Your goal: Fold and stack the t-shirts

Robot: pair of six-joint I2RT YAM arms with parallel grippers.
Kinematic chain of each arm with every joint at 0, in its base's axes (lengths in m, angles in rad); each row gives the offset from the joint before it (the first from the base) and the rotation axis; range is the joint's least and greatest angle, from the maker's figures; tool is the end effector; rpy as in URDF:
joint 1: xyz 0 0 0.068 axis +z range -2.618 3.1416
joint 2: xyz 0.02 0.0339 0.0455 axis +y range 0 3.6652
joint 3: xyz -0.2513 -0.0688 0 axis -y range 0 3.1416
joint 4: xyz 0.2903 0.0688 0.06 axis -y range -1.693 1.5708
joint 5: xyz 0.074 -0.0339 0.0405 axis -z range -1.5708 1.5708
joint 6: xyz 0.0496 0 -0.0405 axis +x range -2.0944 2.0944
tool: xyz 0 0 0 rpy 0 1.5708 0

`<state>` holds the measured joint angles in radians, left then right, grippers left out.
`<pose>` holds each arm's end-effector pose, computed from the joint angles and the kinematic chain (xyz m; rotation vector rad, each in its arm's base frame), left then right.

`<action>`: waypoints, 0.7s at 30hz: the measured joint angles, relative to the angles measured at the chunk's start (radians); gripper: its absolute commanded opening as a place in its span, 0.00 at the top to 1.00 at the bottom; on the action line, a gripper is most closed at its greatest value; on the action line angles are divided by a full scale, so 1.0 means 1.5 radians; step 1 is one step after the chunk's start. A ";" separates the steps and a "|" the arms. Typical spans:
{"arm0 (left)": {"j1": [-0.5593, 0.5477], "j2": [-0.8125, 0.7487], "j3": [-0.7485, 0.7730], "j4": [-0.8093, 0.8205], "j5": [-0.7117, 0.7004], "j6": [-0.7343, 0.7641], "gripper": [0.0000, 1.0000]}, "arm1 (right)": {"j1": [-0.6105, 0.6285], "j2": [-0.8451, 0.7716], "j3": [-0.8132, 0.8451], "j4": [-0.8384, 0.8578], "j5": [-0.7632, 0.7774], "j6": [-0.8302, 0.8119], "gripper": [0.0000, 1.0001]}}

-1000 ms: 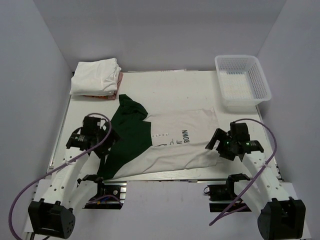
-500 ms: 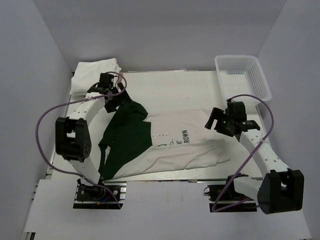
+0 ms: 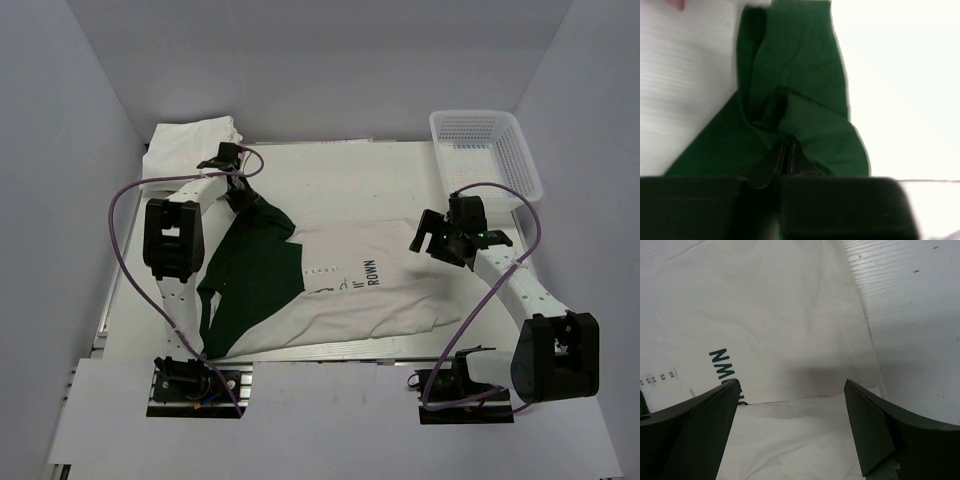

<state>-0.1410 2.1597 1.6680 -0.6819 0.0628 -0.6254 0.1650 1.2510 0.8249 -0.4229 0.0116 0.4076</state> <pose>0.4863 -0.0722 0.1244 -0.6501 2.7050 -0.2904 0.3077 0.0506 0.1939 0.2999 2.4163 0.2460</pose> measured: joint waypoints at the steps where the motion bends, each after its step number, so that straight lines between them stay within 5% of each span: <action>1: -0.001 0.001 0.004 0.002 0.002 -0.001 1.00 | 0.000 0.001 0.000 0.001 0.003 0.000 0.10; 15: -0.031 0.024 0.126 0.055 0.071 0.071 0.95 | 0.000 0.043 0.000 0.015 0.010 -0.001 0.10; 17: -0.046 0.042 0.157 0.075 0.082 0.098 0.77 | 0.000 0.054 0.003 0.020 0.010 -0.001 0.10; 18: -0.053 0.056 0.178 0.081 0.087 0.114 0.58 | 0.000 0.061 0.004 0.022 0.010 -0.001 0.10; 19: -0.061 0.075 0.203 0.084 0.090 0.129 0.10 | 0.000 0.066 0.007 0.022 0.010 -0.002 0.10; 21: -0.075 0.122 0.269 0.086 0.094 0.151 0.00 | 0.000 0.077 0.013 0.024 0.010 -0.003 0.10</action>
<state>-0.2539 2.3425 2.0716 -0.5533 0.2043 -0.3992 0.1654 1.3663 0.8444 -0.3870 0.0273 0.4026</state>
